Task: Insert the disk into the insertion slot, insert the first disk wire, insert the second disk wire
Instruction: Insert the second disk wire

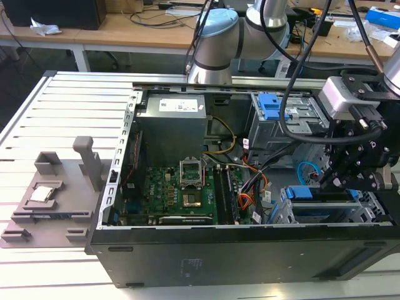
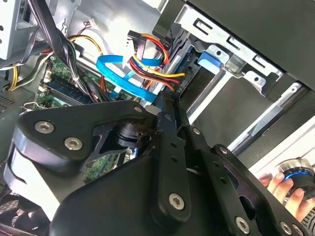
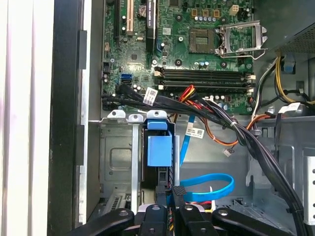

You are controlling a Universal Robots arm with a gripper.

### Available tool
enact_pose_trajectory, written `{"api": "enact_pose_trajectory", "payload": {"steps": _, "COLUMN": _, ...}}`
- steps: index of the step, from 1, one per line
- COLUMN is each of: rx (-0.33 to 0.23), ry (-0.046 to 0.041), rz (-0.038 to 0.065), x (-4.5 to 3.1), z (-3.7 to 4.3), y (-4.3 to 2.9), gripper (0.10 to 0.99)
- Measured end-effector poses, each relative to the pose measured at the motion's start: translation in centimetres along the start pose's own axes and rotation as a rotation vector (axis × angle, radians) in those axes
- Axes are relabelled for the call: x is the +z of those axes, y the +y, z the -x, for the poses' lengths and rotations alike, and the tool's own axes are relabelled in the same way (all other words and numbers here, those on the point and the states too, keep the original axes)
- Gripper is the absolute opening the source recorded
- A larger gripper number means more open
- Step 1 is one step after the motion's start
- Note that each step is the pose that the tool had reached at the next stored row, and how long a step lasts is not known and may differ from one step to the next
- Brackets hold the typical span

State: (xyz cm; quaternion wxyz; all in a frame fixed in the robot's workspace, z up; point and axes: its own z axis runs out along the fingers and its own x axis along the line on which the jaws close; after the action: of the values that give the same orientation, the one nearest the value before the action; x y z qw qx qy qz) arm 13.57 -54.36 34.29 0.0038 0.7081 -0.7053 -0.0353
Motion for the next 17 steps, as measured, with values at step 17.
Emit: {"api": "enact_pose_trajectory", "payload": {"steps": 17, "rx": 0.0, "ry": 0.0004, "rz": 0.0, "x": -0.44, "z": -0.01, "y": -0.23, "gripper": 0.239}}
